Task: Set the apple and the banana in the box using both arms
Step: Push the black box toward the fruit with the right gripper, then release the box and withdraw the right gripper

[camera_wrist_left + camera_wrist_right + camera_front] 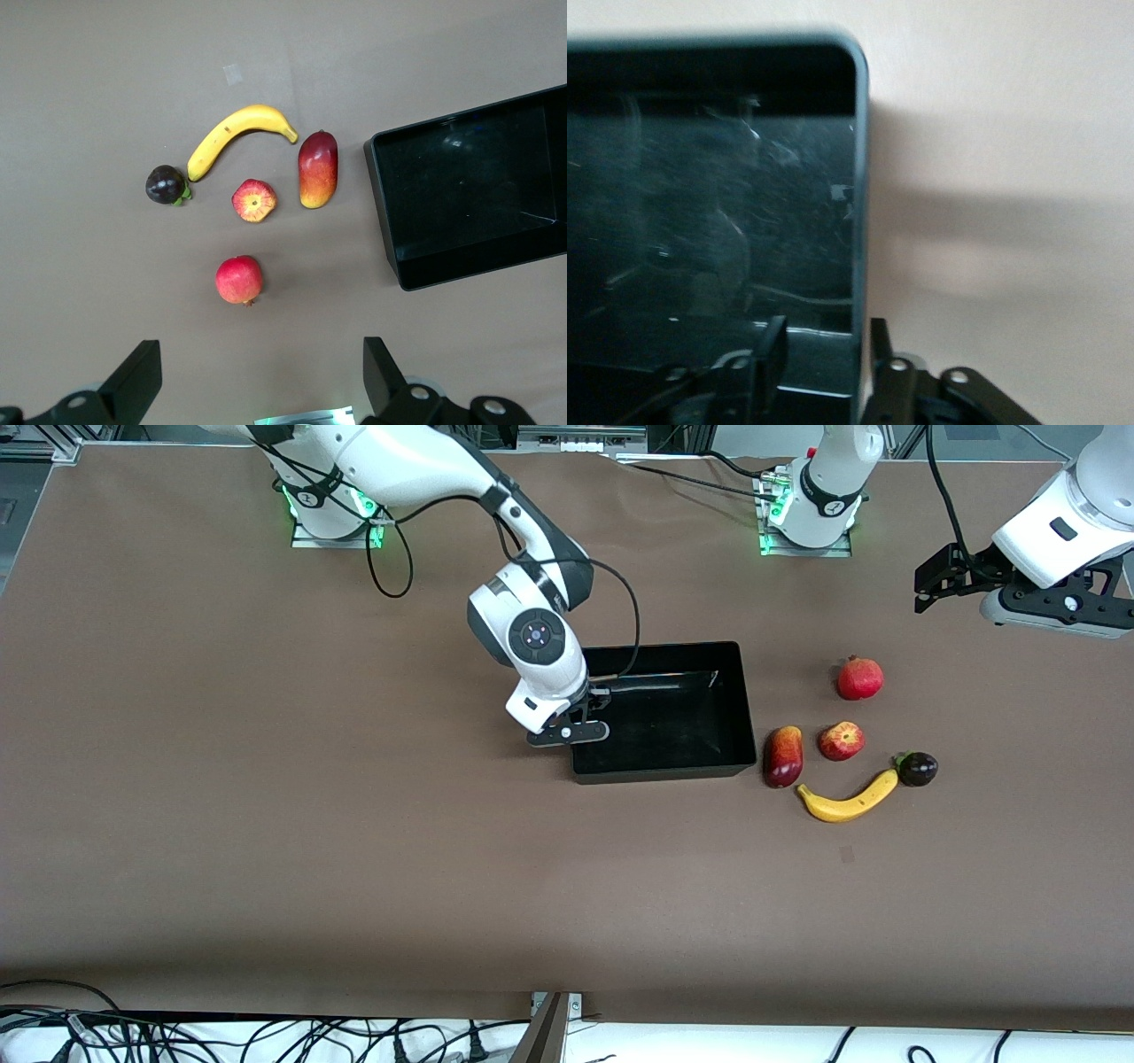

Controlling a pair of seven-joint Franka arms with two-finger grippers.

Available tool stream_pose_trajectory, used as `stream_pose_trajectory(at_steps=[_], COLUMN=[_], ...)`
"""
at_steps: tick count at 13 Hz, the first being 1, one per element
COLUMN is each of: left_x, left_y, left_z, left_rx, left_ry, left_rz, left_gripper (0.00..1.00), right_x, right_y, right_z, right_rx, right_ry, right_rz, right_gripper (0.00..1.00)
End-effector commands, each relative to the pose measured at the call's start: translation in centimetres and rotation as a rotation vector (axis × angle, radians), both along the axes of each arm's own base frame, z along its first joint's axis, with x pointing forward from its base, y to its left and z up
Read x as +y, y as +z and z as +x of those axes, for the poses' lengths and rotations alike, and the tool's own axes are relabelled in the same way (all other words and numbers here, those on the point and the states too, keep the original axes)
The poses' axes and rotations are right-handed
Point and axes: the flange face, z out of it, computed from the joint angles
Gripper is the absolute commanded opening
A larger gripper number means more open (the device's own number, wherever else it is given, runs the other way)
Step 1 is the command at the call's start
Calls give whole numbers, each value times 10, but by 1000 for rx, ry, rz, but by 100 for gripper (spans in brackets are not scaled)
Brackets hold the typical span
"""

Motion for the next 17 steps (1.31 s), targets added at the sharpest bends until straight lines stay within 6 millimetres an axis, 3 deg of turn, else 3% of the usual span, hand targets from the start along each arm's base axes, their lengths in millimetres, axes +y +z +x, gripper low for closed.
stream_pose_trajectory(at_steps=[1,4,6,9,13,15,16,17], left_x=[-3,-4,-4,-7,-8,-26,-39,-38], left_y=[5,5,6,6,6,-8,-25,-53], left_z=[3,3,2,3,1,8,12,18], left_rx=[-10,-7,-5,-8,-7,-16,9,57], left_ry=[1,0,-3,-17,-17,-51,-76,-75], left_rz=[15,16,18,20,9,3,12,14], left_gripper=[100,100,100,100,100,100,100,100], right_x=[-46,-144,-229,-333,-441,-478,-495,-494], right_y=[88,170,198,213,217,217,221,223], right_z=[21,57,81,107,127,132,133,133], right_rx=[4,-5,21,45,37,31,29,15], right_ry=[-23,-8,-4,-58,-118,-145,-145,-126], right_rz=[-5,-56,-116,-161,-189,-178,-169,-166], right_gripper=[100,100,100,100,100,100,100,100])
